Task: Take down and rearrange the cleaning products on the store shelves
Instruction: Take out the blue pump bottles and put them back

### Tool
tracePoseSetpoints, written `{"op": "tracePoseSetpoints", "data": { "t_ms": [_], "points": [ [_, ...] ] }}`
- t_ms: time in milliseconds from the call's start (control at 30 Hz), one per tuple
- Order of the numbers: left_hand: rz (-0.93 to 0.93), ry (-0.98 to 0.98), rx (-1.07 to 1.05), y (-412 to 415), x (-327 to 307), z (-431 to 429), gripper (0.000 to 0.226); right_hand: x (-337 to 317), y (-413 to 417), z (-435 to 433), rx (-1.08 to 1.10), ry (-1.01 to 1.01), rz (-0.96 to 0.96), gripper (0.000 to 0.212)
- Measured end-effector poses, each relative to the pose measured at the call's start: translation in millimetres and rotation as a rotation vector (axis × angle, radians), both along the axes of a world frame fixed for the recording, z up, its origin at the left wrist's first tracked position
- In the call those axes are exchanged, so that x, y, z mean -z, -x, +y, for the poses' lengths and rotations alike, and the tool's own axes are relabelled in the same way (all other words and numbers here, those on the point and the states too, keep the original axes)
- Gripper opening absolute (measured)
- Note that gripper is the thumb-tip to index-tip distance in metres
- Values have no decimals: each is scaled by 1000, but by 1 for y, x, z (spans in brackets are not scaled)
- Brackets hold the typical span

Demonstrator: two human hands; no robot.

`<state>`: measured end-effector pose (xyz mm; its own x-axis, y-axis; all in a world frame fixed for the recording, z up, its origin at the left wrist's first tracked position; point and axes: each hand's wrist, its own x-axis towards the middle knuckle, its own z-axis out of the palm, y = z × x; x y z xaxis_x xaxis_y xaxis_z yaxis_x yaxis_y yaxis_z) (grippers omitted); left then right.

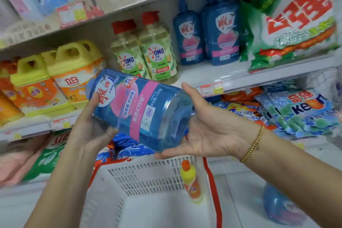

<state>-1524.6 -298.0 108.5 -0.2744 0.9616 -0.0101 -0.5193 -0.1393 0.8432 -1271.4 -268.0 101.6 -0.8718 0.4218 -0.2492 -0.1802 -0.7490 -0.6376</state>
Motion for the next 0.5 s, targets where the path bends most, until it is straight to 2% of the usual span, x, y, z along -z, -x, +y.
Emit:
{"op": "tracePoseSetpoints", "data": {
  "t_ms": [100,233,333,400,500],
  "points": [
    [164,-37,72,-36,-6,13,112,22,-48,16,30,1,-31,78],
    [483,-100,59,-101,-15,29,93,50,-105,37,212,-102,-188,60],
    [741,-84,70,-159,-9,38,89,74,-135,54,191,-224,-353,59],
    [872,-54,54,-192,5,43,94,85,-152,64,186,-342,-467,45],
    [1034,-39,84,-226,42,51,81,88,-177,78,279,-579,-650,24]
  ]
}}
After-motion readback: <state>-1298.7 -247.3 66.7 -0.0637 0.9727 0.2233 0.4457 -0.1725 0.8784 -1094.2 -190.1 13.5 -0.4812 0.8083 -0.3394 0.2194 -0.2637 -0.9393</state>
